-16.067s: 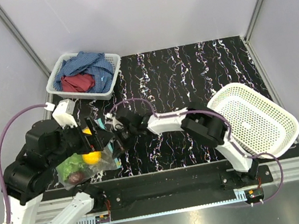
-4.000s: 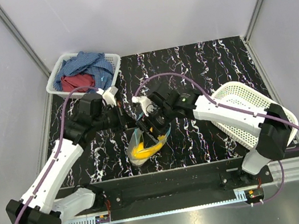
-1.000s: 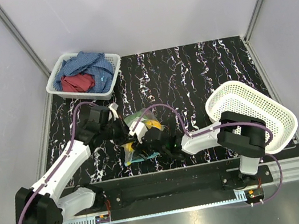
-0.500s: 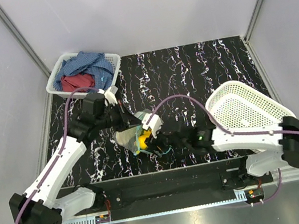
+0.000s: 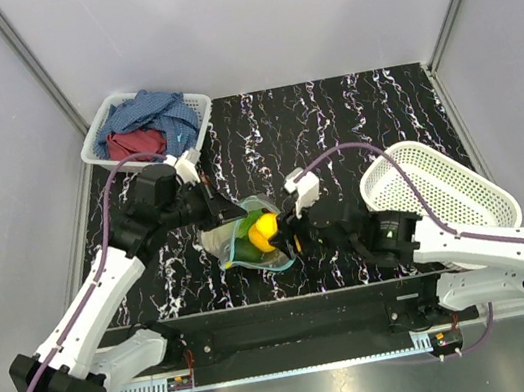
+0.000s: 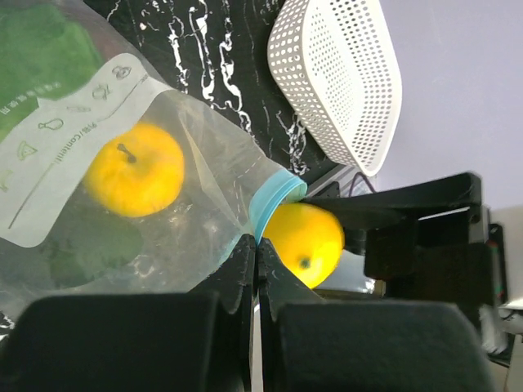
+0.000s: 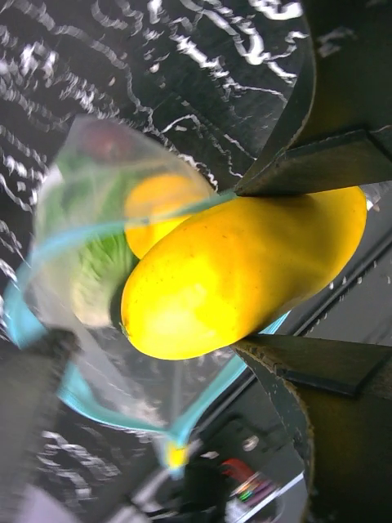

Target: Open the zip-top bag and remove the fake food

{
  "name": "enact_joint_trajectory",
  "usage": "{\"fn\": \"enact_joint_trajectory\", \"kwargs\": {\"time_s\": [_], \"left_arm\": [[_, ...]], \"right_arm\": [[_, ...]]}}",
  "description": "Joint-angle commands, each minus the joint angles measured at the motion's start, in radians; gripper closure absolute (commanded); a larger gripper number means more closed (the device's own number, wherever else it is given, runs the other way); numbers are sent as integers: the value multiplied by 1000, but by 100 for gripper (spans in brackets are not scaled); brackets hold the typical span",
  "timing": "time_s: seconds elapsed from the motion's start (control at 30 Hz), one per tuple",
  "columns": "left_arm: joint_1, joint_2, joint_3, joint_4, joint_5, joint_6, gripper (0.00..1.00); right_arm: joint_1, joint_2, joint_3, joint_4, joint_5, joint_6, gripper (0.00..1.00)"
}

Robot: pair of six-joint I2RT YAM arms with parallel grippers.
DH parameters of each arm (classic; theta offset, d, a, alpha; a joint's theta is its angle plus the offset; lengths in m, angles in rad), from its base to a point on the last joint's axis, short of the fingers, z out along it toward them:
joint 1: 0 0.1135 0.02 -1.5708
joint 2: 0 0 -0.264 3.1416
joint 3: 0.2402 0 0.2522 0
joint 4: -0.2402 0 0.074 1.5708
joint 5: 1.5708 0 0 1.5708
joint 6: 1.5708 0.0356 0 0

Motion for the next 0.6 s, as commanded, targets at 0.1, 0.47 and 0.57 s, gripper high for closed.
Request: {"fn": "enact_joint_trajectory", "kwargs": {"time_s": [0.1,0.47,0.57], "left_arm": [[-1,-28,12,101,56,-100,100],[-7,-20,19,154,88,-183,100],[-12,-14,22,162,103,-208,100]], "right_arm": [[-142,-50,249,-392,240,393,100],[-754,-99,334,-880,124,517,100],[-919,-84,311,-901,93,514,100]]}}
